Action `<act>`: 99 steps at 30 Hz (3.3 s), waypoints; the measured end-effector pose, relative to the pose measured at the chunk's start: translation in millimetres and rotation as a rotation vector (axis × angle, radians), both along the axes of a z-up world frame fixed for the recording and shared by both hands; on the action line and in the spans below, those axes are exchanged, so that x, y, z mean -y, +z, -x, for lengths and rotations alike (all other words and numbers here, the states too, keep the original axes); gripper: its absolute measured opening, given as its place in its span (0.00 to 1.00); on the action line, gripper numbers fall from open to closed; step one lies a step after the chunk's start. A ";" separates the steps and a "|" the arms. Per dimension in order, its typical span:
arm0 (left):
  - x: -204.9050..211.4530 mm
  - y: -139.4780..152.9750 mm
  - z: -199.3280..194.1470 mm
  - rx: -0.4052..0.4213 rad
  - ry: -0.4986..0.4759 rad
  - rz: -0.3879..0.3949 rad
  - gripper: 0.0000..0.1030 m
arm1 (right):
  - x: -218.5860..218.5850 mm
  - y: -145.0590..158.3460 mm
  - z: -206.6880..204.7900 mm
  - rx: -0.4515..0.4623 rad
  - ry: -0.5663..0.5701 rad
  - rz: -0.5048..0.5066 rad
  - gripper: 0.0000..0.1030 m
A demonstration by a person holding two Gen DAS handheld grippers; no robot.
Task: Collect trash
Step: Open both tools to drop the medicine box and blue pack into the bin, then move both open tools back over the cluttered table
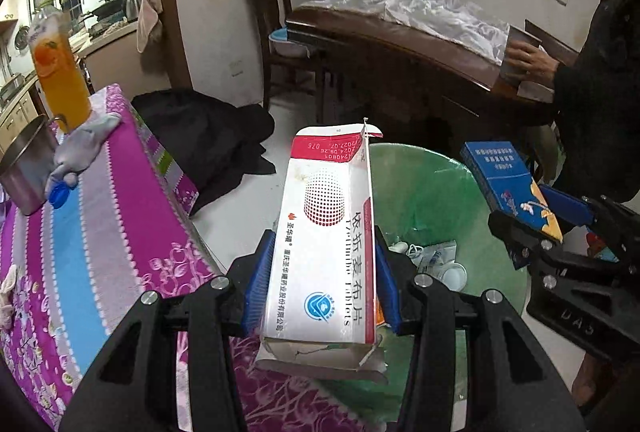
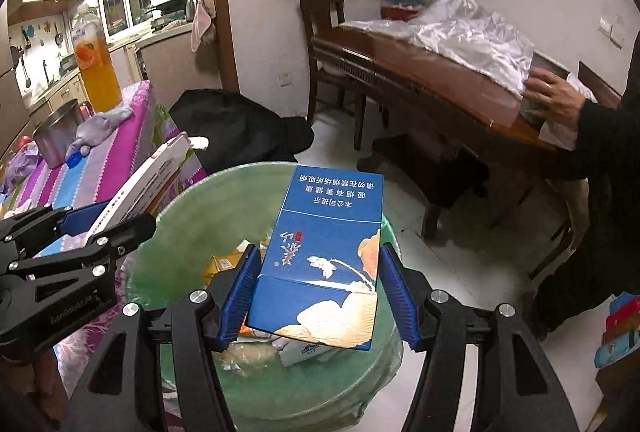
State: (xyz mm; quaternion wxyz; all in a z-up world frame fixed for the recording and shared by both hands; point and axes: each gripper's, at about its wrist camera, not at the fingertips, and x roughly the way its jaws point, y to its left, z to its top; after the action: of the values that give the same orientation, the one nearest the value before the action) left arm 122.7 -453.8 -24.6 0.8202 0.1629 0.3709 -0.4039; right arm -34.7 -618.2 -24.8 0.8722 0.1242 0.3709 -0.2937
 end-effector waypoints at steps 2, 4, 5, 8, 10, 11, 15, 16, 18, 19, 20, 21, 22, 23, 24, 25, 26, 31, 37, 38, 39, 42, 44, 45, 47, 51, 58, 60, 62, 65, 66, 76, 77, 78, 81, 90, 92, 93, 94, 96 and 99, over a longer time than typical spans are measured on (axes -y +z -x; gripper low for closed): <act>4.3 -2.6 -3.1 -0.002 0.002 -0.012 0.43 | 5.3 -6.3 -1.7 -0.006 -0.003 -0.010 0.60; 5.8 -5.8 -6.5 -0.006 0.010 -0.023 0.43 | 7.6 -9.0 -0.3 -0.010 -0.007 -0.017 0.60; 5.9 -7.9 -9.8 -0.008 0.018 -0.029 0.43 | 11.1 -11.5 -0.2 -0.012 -0.009 -0.021 0.60; 7.6 -13.4 -17.8 -0.026 0.033 -0.041 0.43 | 13.1 -13.5 -0.8 -0.014 -0.009 -0.028 0.60; 9.6 -15.4 -18.6 -0.027 0.032 -0.047 0.43 | 13.6 -15.2 -1.1 -0.011 -0.008 -0.032 0.60; 10.9 -15.1 -18.3 -0.027 0.030 -0.048 0.43 | 14.2 -14.9 -1.1 -0.010 -0.008 -0.032 0.60; 14.6 -15.2 -15.6 -0.022 0.024 -0.053 0.43 | 15.8 -15.3 -1.9 -0.009 -0.007 -0.037 0.60; 14.9 -15.2 -16.0 -0.022 0.023 -0.053 0.43 | 15.8 -15.4 -2.1 -0.010 -0.008 -0.037 0.60; 15.8 -15.2 -15.3 -0.020 0.024 -0.055 0.43 | 16.0 -16.6 -2.3 -0.010 -0.008 -0.040 0.60; 16.7 -15.5 -14.5 -0.019 0.025 -0.056 0.43 | 16.5 -17.7 -2.3 -0.011 -0.008 -0.041 0.60; 17.0 -16.1 -14.0 -0.018 0.025 -0.058 0.43 | 16.3 -18.1 -2.7 -0.011 -0.008 -0.042 0.60; 17.2 -16.5 -13.7 -0.018 0.026 -0.060 0.43 | 16.4 -18.6 -3.0 -0.011 -0.007 -0.042 0.60; 17.4 -17.0 -13.6 -0.018 0.026 -0.061 0.43 | 16.2 -18.5 -3.6 -0.010 -0.007 -0.042 0.60; 17.5 -17.6 -13.5 -0.019 0.027 -0.062 0.43 | 15.9 -18.4 -4.0 -0.008 -0.007 -0.041 0.60; 17.6 -18.0 -13.4 -0.019 0.027 -0.062 0.43 | 15.5 -18.8 -3.7 -0.008 -0.008 -0.041 0.60; 17.3 -18.3 -13.5 -0.020 0.027 -0.061 0.43 | 15.1 -19.4 -3.9 -0.007 -0.008 -0.041 0.60; 16.9 -18.5 -13.8 -0.021 0.028 -0.061 0.43 | 14.5 -19.7 -4.3 -0.006 -0.008 -0.042 0.60; 17.8 -21.2 -13.7 -0.019 0.030 -0.070 0.45 | 13.2 -20.8 -5.6 -0.012 -0.005 -0.044 0.61; 21.3 -22.0 -11.2 0.014 0.036 -0.090 0.73 | 14.3 -13.4 1.2 0.028 -0.017 -0.043 0.67; 20.9 -21.8 -11.5 0.009 0.036 -0.088 0.73 | 13.6 -11.9 1.6 0.031 -0.018 -0.041 0.67; 20.1 -21.6 -11.7 0.009 0.038 -0.087 0.73 | 13.1 -11.7 2.4 0.032 -0.019 -0.040 0.67; 17.3 -20.5 -11.6 0.007 0.039 -0.086 0.73 | 11.8 -11.2 3.3 0.033 -0.019 -0.041 0.67; 15.7 -18.8 -11.4 0.008 0.039 -0.083 0.73 | 10.9 -10.5 3.7 0.034 -0.019 -0.040 0.67; 14.8 -17.9 -11.1 0.009 0.039 -0.081 0.73 | 11.0 -10.5 3.7 0.034 -0.018 -0.040 0.67; 12.6 -16.1 -10.0 0.012 0.039 -0.078 0.73 | 8.4 -8.3 5.2 0.039 -0.018 -0.034 0.67; 3.4 -11.1 -9.0 0.022 0.039 -0.074 0.73 | -2.6 3.8 15.3 0.082 -0.008 -0.017 0.69; -44.7 4.7 -16.5 0.062 0.095 -0.057 0.73 | -42.1 32.8 15.8 0.169 0.068 0.008 0.77; -62.9 6.8 -21.5 0.068 0.125 -0.059 0.73 | -55.2 38.9 12.3 0.187 0.088 0.021 0.79; -80.9 9.1 -25.4 0.075 0.150 -0.059 0.73 | -70.1 44.5 8.9 0.212 0.110 0.028 0.83; -110.1 14.1 -31.6 0.091 0.192 -0.060 0.73 | -90.6 51.6 4.8 0.246 0.144 0.033 0.85; -123.0 16.2 -34.9 0.099 0.209 -0.060 0.73 | -96.8 52.9 3.3 0.252 0.156 0.032 0.87; -284.1 21.5 -108.8 0.097 0.502 -0.080 0.74 | -173.9 58.7 -28.6 0.256 0.331 0.017 0.90; -306.7 22.4 -118.6 0.095 0.541 -0.080 0.74 | -180.6 58.3 -33.0 0.255 0.347 0.013 0.90; -330.1 22.5 -129.1 0.091 0.586 -0.087 0.74 | -186.0 57.7 -36.9 0.253 0.361 0.007 0.90; -388.3 20.0 -155.8 0.086 0.695 -0.111 0.75 | -205.5 53.6 -48.8 0.246 0.402 -0.014 0.90; -461.6 -10.3 -204.3 -0.016 0.767 -0.097 0.81 | -259.0 37.6 -91.5 0.198 0.528 -0.058 0.91; -457.7 -15.2 -210.0 -0.012 0.761 -0.105 0.81 | -268.7 35.3 -99.7 0.189 0.543 -0.062 0.91; -455.9 -15.9 -211.4 -0.011 0.753 -0.099 0.81 | -272.9 34.5 -104.3 0.185 0.549 -0.062 0.91; -454.7 -15.5 -211.7 -0.016 0.743 -0.082 0.81 | -276.4 34.1 -108.1 0.182 0.553 -0.062 0.91; -454.9 -15.9 -215.6 -0.018 0.732 -0.054 0.84 | -282.7 33.2 -115.8 0.177 0.560 -0.064 0.91; -453.2 -19.1 -223.0 0.002 0.741 -0.057 0.85 | -290.0 29.6 -126.1 0.170 0.567 -0.071 0.92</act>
State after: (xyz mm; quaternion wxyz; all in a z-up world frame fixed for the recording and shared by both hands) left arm 345.7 -0.7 -43.7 0.9063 0.0410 0.4150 -0.0689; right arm 91.4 -328.1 4.8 0.9425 0.0701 0.3264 -0.0138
